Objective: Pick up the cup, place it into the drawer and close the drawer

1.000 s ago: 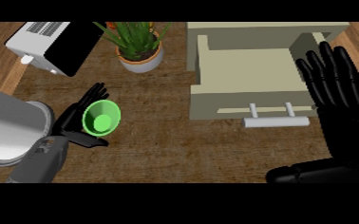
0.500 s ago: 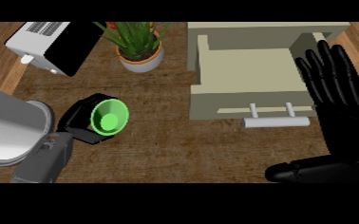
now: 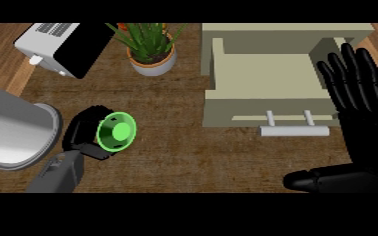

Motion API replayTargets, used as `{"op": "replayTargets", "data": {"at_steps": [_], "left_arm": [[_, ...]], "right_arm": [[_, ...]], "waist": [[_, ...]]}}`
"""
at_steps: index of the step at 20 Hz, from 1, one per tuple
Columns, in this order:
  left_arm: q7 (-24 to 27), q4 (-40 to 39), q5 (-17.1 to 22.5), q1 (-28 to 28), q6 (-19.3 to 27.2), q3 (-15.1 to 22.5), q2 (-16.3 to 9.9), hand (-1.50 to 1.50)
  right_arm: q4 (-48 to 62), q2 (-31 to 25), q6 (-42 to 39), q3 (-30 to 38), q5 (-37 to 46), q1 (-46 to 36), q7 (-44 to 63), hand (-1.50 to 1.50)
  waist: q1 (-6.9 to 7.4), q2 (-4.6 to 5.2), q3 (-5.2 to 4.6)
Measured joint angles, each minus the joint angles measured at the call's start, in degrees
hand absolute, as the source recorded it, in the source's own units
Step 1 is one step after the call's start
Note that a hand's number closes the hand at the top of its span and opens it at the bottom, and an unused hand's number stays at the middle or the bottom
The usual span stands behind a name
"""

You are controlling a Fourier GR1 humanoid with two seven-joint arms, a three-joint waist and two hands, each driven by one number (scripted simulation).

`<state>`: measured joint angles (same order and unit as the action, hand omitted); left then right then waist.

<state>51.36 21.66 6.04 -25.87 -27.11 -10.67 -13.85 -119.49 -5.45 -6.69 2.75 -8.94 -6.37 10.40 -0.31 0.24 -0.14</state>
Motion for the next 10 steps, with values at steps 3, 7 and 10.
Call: {"op": "replayTargets", "data": {"at_steps": [3, 7, 10], "left_arm": [[3.0, 2.2, 2.5, 2.2, 6.8, -3.0, 2.7, 1.5], [4.6, 6.6, 4.3, 3.8, 10.9, -4.5, 4.5, 1.5], [3.9, 12.0, 5.6, 5.3, 11.7, -4.2, 6.0, 1.5]], "right_arm": [[-0.2, 0.0, 0.5, 0.1, 0.4, -0.4, 0.6, -1.5], [0.5, -0.4, -0.1, 0.9, -0.2, -0.1, -0.1, -1.5], [0.8, -0.3, -0.2, 0.9, -0.3, 0.0, -0.2, -1.5]], "waist": [[0.53, -0.28, 0.14], [0.55, -0.33, 0.16], [0.67, -0.4, 0.17]]}}
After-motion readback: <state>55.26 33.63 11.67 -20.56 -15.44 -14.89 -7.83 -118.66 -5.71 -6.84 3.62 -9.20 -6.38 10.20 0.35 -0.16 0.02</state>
